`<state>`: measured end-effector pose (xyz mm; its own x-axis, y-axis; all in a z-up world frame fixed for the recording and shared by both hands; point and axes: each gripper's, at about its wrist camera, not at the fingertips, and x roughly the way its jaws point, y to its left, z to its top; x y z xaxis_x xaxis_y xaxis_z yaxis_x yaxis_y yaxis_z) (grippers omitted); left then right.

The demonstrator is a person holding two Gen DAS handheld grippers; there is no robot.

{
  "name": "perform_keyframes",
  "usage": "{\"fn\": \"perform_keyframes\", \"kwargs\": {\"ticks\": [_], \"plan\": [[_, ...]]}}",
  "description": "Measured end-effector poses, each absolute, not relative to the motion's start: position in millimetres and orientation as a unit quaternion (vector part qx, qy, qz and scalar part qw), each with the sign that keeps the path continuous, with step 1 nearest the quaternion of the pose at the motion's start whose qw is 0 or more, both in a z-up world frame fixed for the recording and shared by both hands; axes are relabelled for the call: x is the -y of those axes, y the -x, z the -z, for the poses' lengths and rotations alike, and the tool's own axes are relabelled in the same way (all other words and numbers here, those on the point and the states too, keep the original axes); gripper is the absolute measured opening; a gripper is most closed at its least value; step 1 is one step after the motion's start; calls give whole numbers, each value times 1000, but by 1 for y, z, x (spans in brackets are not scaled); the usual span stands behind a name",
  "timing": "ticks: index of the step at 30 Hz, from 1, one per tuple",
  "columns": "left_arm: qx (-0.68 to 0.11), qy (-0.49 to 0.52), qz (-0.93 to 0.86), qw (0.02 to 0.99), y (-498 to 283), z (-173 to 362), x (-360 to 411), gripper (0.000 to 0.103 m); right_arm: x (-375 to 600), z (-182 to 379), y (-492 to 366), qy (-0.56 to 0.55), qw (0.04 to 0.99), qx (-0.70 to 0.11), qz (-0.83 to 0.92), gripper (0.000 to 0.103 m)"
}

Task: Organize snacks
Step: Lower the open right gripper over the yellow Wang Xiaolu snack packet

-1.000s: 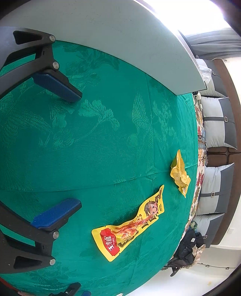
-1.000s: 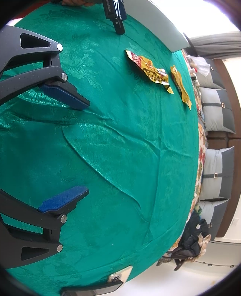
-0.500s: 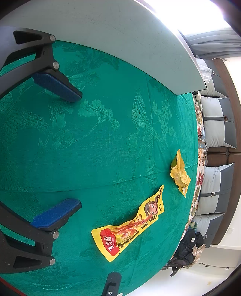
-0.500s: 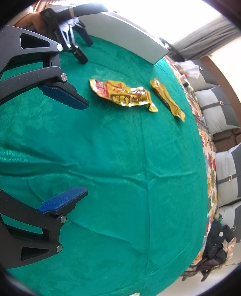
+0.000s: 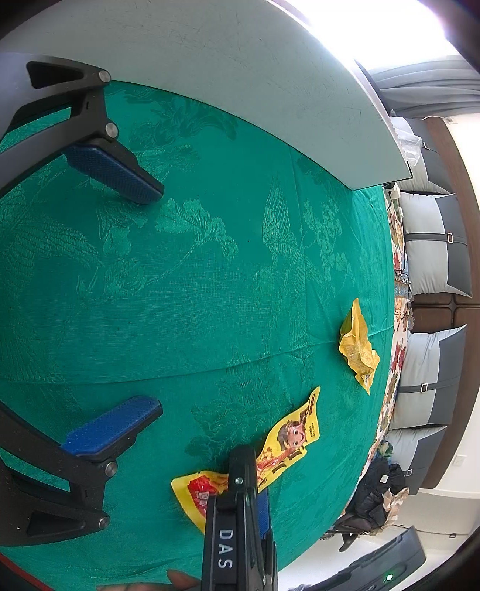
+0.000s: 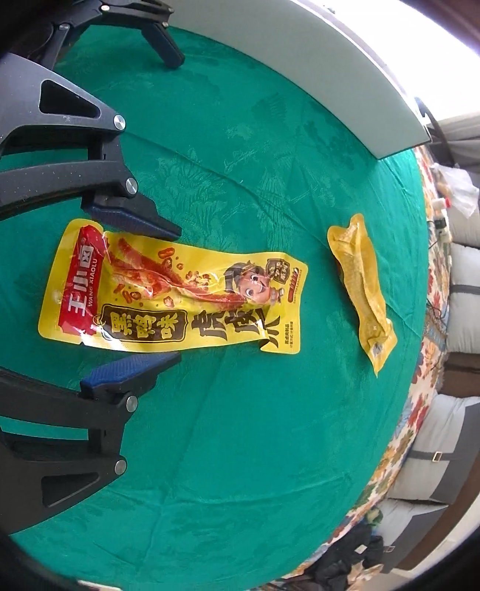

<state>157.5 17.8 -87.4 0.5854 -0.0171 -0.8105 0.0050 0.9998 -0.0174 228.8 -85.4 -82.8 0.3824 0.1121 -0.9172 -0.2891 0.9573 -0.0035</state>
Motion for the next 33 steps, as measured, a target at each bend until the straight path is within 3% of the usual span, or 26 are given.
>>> {"fn": "perform_keyframes", "kwargs": {"ticks": [3, 11, 14, 19, 22, 33], "plan": [[-455, 7, 6, 890, -157, 87, -18, 103, 117, 70, -211, 77, 838, -528, -110, 49], [-455, 6, 6, 890, -158, 87, -18, 103, 213, 57, -150, 48, 877, -476, -30, 50], [-455, 6, 6, 890, -158, 87, -18, 103, 232, 66, -141, 33, 882, -469, -13, 55], [-455, 6, 6, 890, -158, 87, -18, 103, 240, 80, -134, 25, 893, -449, -3, 78], [-455, 7, 7, 890, -158, 88, -18, 103, 242, 81, -138, 21, 892, -451, -5, 84], [-456, 5, 4, 890, -159, 88, -18, 103, 243, 82, -137, 22, 892, -452, -10, 88]]}}
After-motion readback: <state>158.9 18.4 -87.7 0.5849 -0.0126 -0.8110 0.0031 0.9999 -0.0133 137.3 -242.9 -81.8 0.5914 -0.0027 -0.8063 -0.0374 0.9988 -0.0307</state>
